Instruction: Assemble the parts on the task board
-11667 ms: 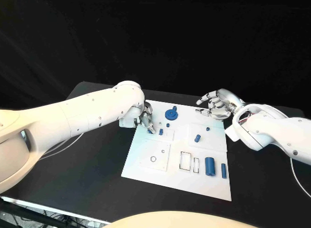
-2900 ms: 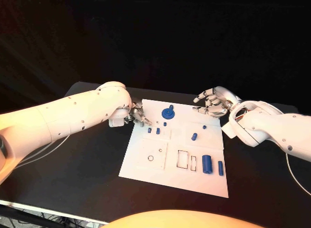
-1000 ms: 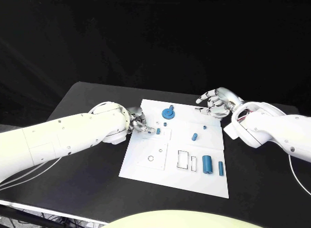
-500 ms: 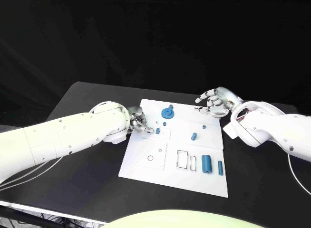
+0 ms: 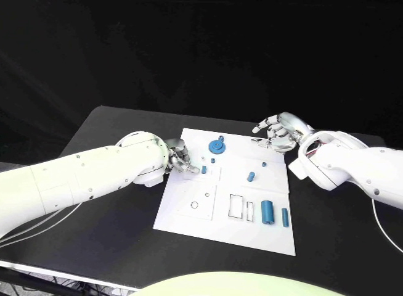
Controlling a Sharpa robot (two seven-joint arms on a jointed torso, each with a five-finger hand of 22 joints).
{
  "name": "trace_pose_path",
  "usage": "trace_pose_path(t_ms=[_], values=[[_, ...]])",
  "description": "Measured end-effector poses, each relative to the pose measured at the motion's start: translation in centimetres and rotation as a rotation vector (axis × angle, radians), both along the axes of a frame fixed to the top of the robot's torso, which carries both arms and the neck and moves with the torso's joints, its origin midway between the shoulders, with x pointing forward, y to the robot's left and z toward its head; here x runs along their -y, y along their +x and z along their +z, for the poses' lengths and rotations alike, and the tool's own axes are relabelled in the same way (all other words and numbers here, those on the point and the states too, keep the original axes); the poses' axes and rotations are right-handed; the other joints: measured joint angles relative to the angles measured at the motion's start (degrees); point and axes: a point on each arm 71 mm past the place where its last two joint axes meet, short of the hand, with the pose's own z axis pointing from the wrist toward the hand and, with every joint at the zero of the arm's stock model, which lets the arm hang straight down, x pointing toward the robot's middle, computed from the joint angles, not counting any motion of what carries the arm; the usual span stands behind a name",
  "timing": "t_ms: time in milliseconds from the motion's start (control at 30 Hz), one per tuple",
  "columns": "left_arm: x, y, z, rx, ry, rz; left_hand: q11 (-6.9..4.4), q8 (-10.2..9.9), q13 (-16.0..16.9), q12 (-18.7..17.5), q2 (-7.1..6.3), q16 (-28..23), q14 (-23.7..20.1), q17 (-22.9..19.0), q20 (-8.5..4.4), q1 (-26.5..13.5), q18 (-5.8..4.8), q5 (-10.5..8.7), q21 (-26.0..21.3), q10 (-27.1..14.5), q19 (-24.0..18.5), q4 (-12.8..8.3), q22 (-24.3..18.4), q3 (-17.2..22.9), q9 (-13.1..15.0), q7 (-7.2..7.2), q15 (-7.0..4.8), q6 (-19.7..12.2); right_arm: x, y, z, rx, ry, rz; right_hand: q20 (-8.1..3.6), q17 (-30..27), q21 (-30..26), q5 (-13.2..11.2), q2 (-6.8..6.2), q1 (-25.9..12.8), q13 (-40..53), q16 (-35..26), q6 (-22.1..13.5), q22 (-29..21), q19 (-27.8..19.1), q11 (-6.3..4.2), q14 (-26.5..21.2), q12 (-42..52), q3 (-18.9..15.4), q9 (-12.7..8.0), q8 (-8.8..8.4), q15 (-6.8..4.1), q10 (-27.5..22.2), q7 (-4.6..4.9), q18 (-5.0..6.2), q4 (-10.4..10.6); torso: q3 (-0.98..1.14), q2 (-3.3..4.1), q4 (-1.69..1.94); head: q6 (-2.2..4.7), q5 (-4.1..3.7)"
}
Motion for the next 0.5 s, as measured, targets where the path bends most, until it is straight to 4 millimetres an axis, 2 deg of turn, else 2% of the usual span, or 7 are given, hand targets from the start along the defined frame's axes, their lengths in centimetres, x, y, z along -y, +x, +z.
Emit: trace_pose_path(t_ms=[133,200,500], values=[[-0.01,0.00,-0.06,-0.003,-0.004,0.000,0.00,0.2,-0.2,0.2,0.54,0.0,0.0,0.0,0.00,0.5,0.00,0.00,0.0,0.0,0.0,0.0,0.2,0.6,0.0,-0.09,0.00,0.1,0.02,0.01,-0.04,-0.001,0.000,0.000,0.18,-1.3,-2.2,0.0,0.00,0.0,-1.0,-1.2,-0.2,-1.2,-1.1,0.10,0.0,-1.1,0.0,-0.1,0.14,0.00,-0.9,0.21,-0.01,0.0,-0.01,0.00,0.02,0.01,0.04],[-0.02,0.00,-0.08,-0.004,-0.006,0.001,0.00,0.2,-0.3,0.2,0.73,0.0,0.0,0.0,-0.06,1.0,-0.01,0.00,0.0,0.0,0.1,0.0,0.2,1.1,0.0,-0.09,0.00,0.1,0.02,0.01,-0.07,-0.002,0.000,0.000,0.15,-3.2,-5.0,0.0,0.00,0.0,-2.3,-2.7,-0.2,-2.7,-2.2,0.19,0.0,-2.2,0.0,-0.2,0.43,0.00,-2.1,0.20,0.90,0.0,-0.01,-0.01,0.02,0.03,0.08],[0.09,-0.05,-0.21,-0.011,-0.022,-0.002,-0.42,0.7,-0.9,0.2,2.96,0.2,0.0,0.2,-0.19,3.4,-0.01,-0.01,0.2,0.0,0.4,0.1,0.6,4.2,0.0,-0.10,0.00,0.1,0.03,0.01,-0.10,-0.003,0.001,0.000,0.11,-3.8,-5.8,0.0,0.00,0.0,-2.7,-3.0,-0.2,-3.3,-2.4,0.09,0.0,-2.4,0.0,-0.2,0.45,0.00,-2.2,0.20,0.90,0.0,-0.02,0.01,-0.01,0.10,0.18]])
